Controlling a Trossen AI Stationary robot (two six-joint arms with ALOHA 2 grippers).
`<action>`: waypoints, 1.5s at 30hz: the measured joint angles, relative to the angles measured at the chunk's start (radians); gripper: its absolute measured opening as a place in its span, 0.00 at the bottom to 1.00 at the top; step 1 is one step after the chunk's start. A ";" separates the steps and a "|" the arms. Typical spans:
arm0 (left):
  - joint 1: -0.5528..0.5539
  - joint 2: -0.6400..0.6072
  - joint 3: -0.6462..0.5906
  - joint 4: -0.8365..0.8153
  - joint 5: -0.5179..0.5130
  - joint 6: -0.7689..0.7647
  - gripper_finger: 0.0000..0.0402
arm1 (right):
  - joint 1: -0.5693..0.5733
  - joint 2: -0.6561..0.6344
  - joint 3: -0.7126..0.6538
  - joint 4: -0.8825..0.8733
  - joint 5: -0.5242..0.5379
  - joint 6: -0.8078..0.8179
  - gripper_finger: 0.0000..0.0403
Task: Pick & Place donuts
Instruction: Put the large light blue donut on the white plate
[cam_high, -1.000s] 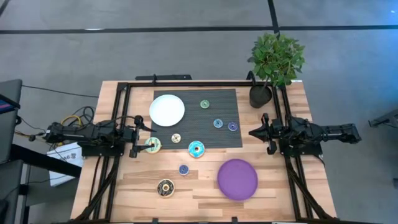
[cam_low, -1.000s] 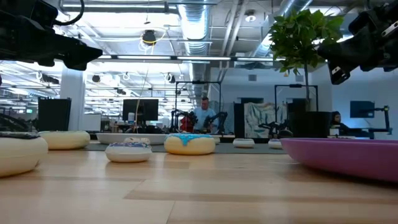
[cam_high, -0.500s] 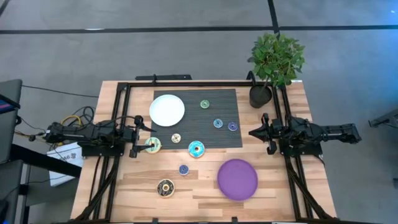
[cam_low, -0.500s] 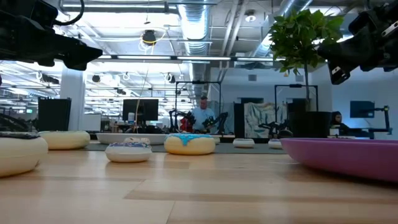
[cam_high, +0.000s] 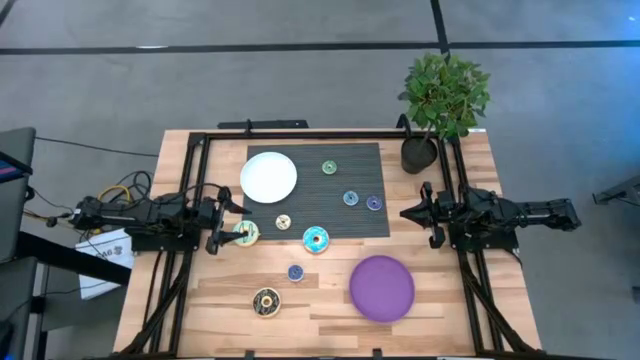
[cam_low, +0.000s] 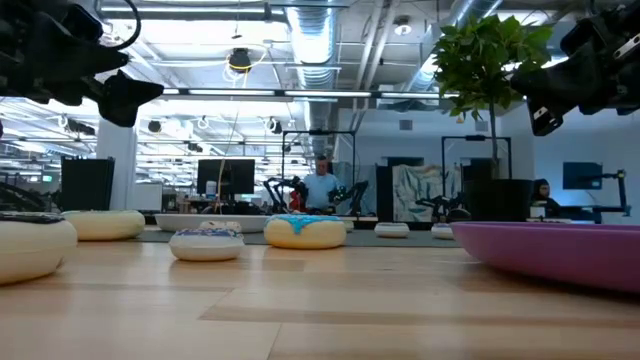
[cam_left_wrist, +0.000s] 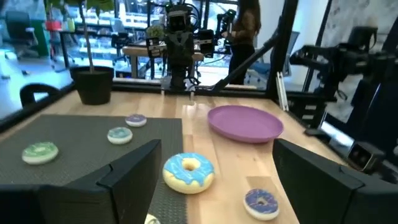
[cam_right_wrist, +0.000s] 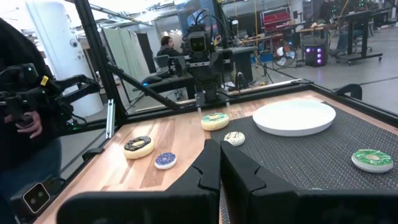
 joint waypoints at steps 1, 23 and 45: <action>0.000 0.000 0.000 0.003 0.000 -0.003 0.75 | 0.000 0.000 0.000 0.000 0.000 0.000 0.00; 0.000 0.373 0.596 -0.701 -0.421 -0.321 0.75 | 0.000 0.000 0.000 0.000 0.000 0.000 0.00; 0.000 1.075 0.797 -1.109 -0.254 -0.529 0.75 | 0.000 0.000 0.000 0.000 0.000 0.000 0.00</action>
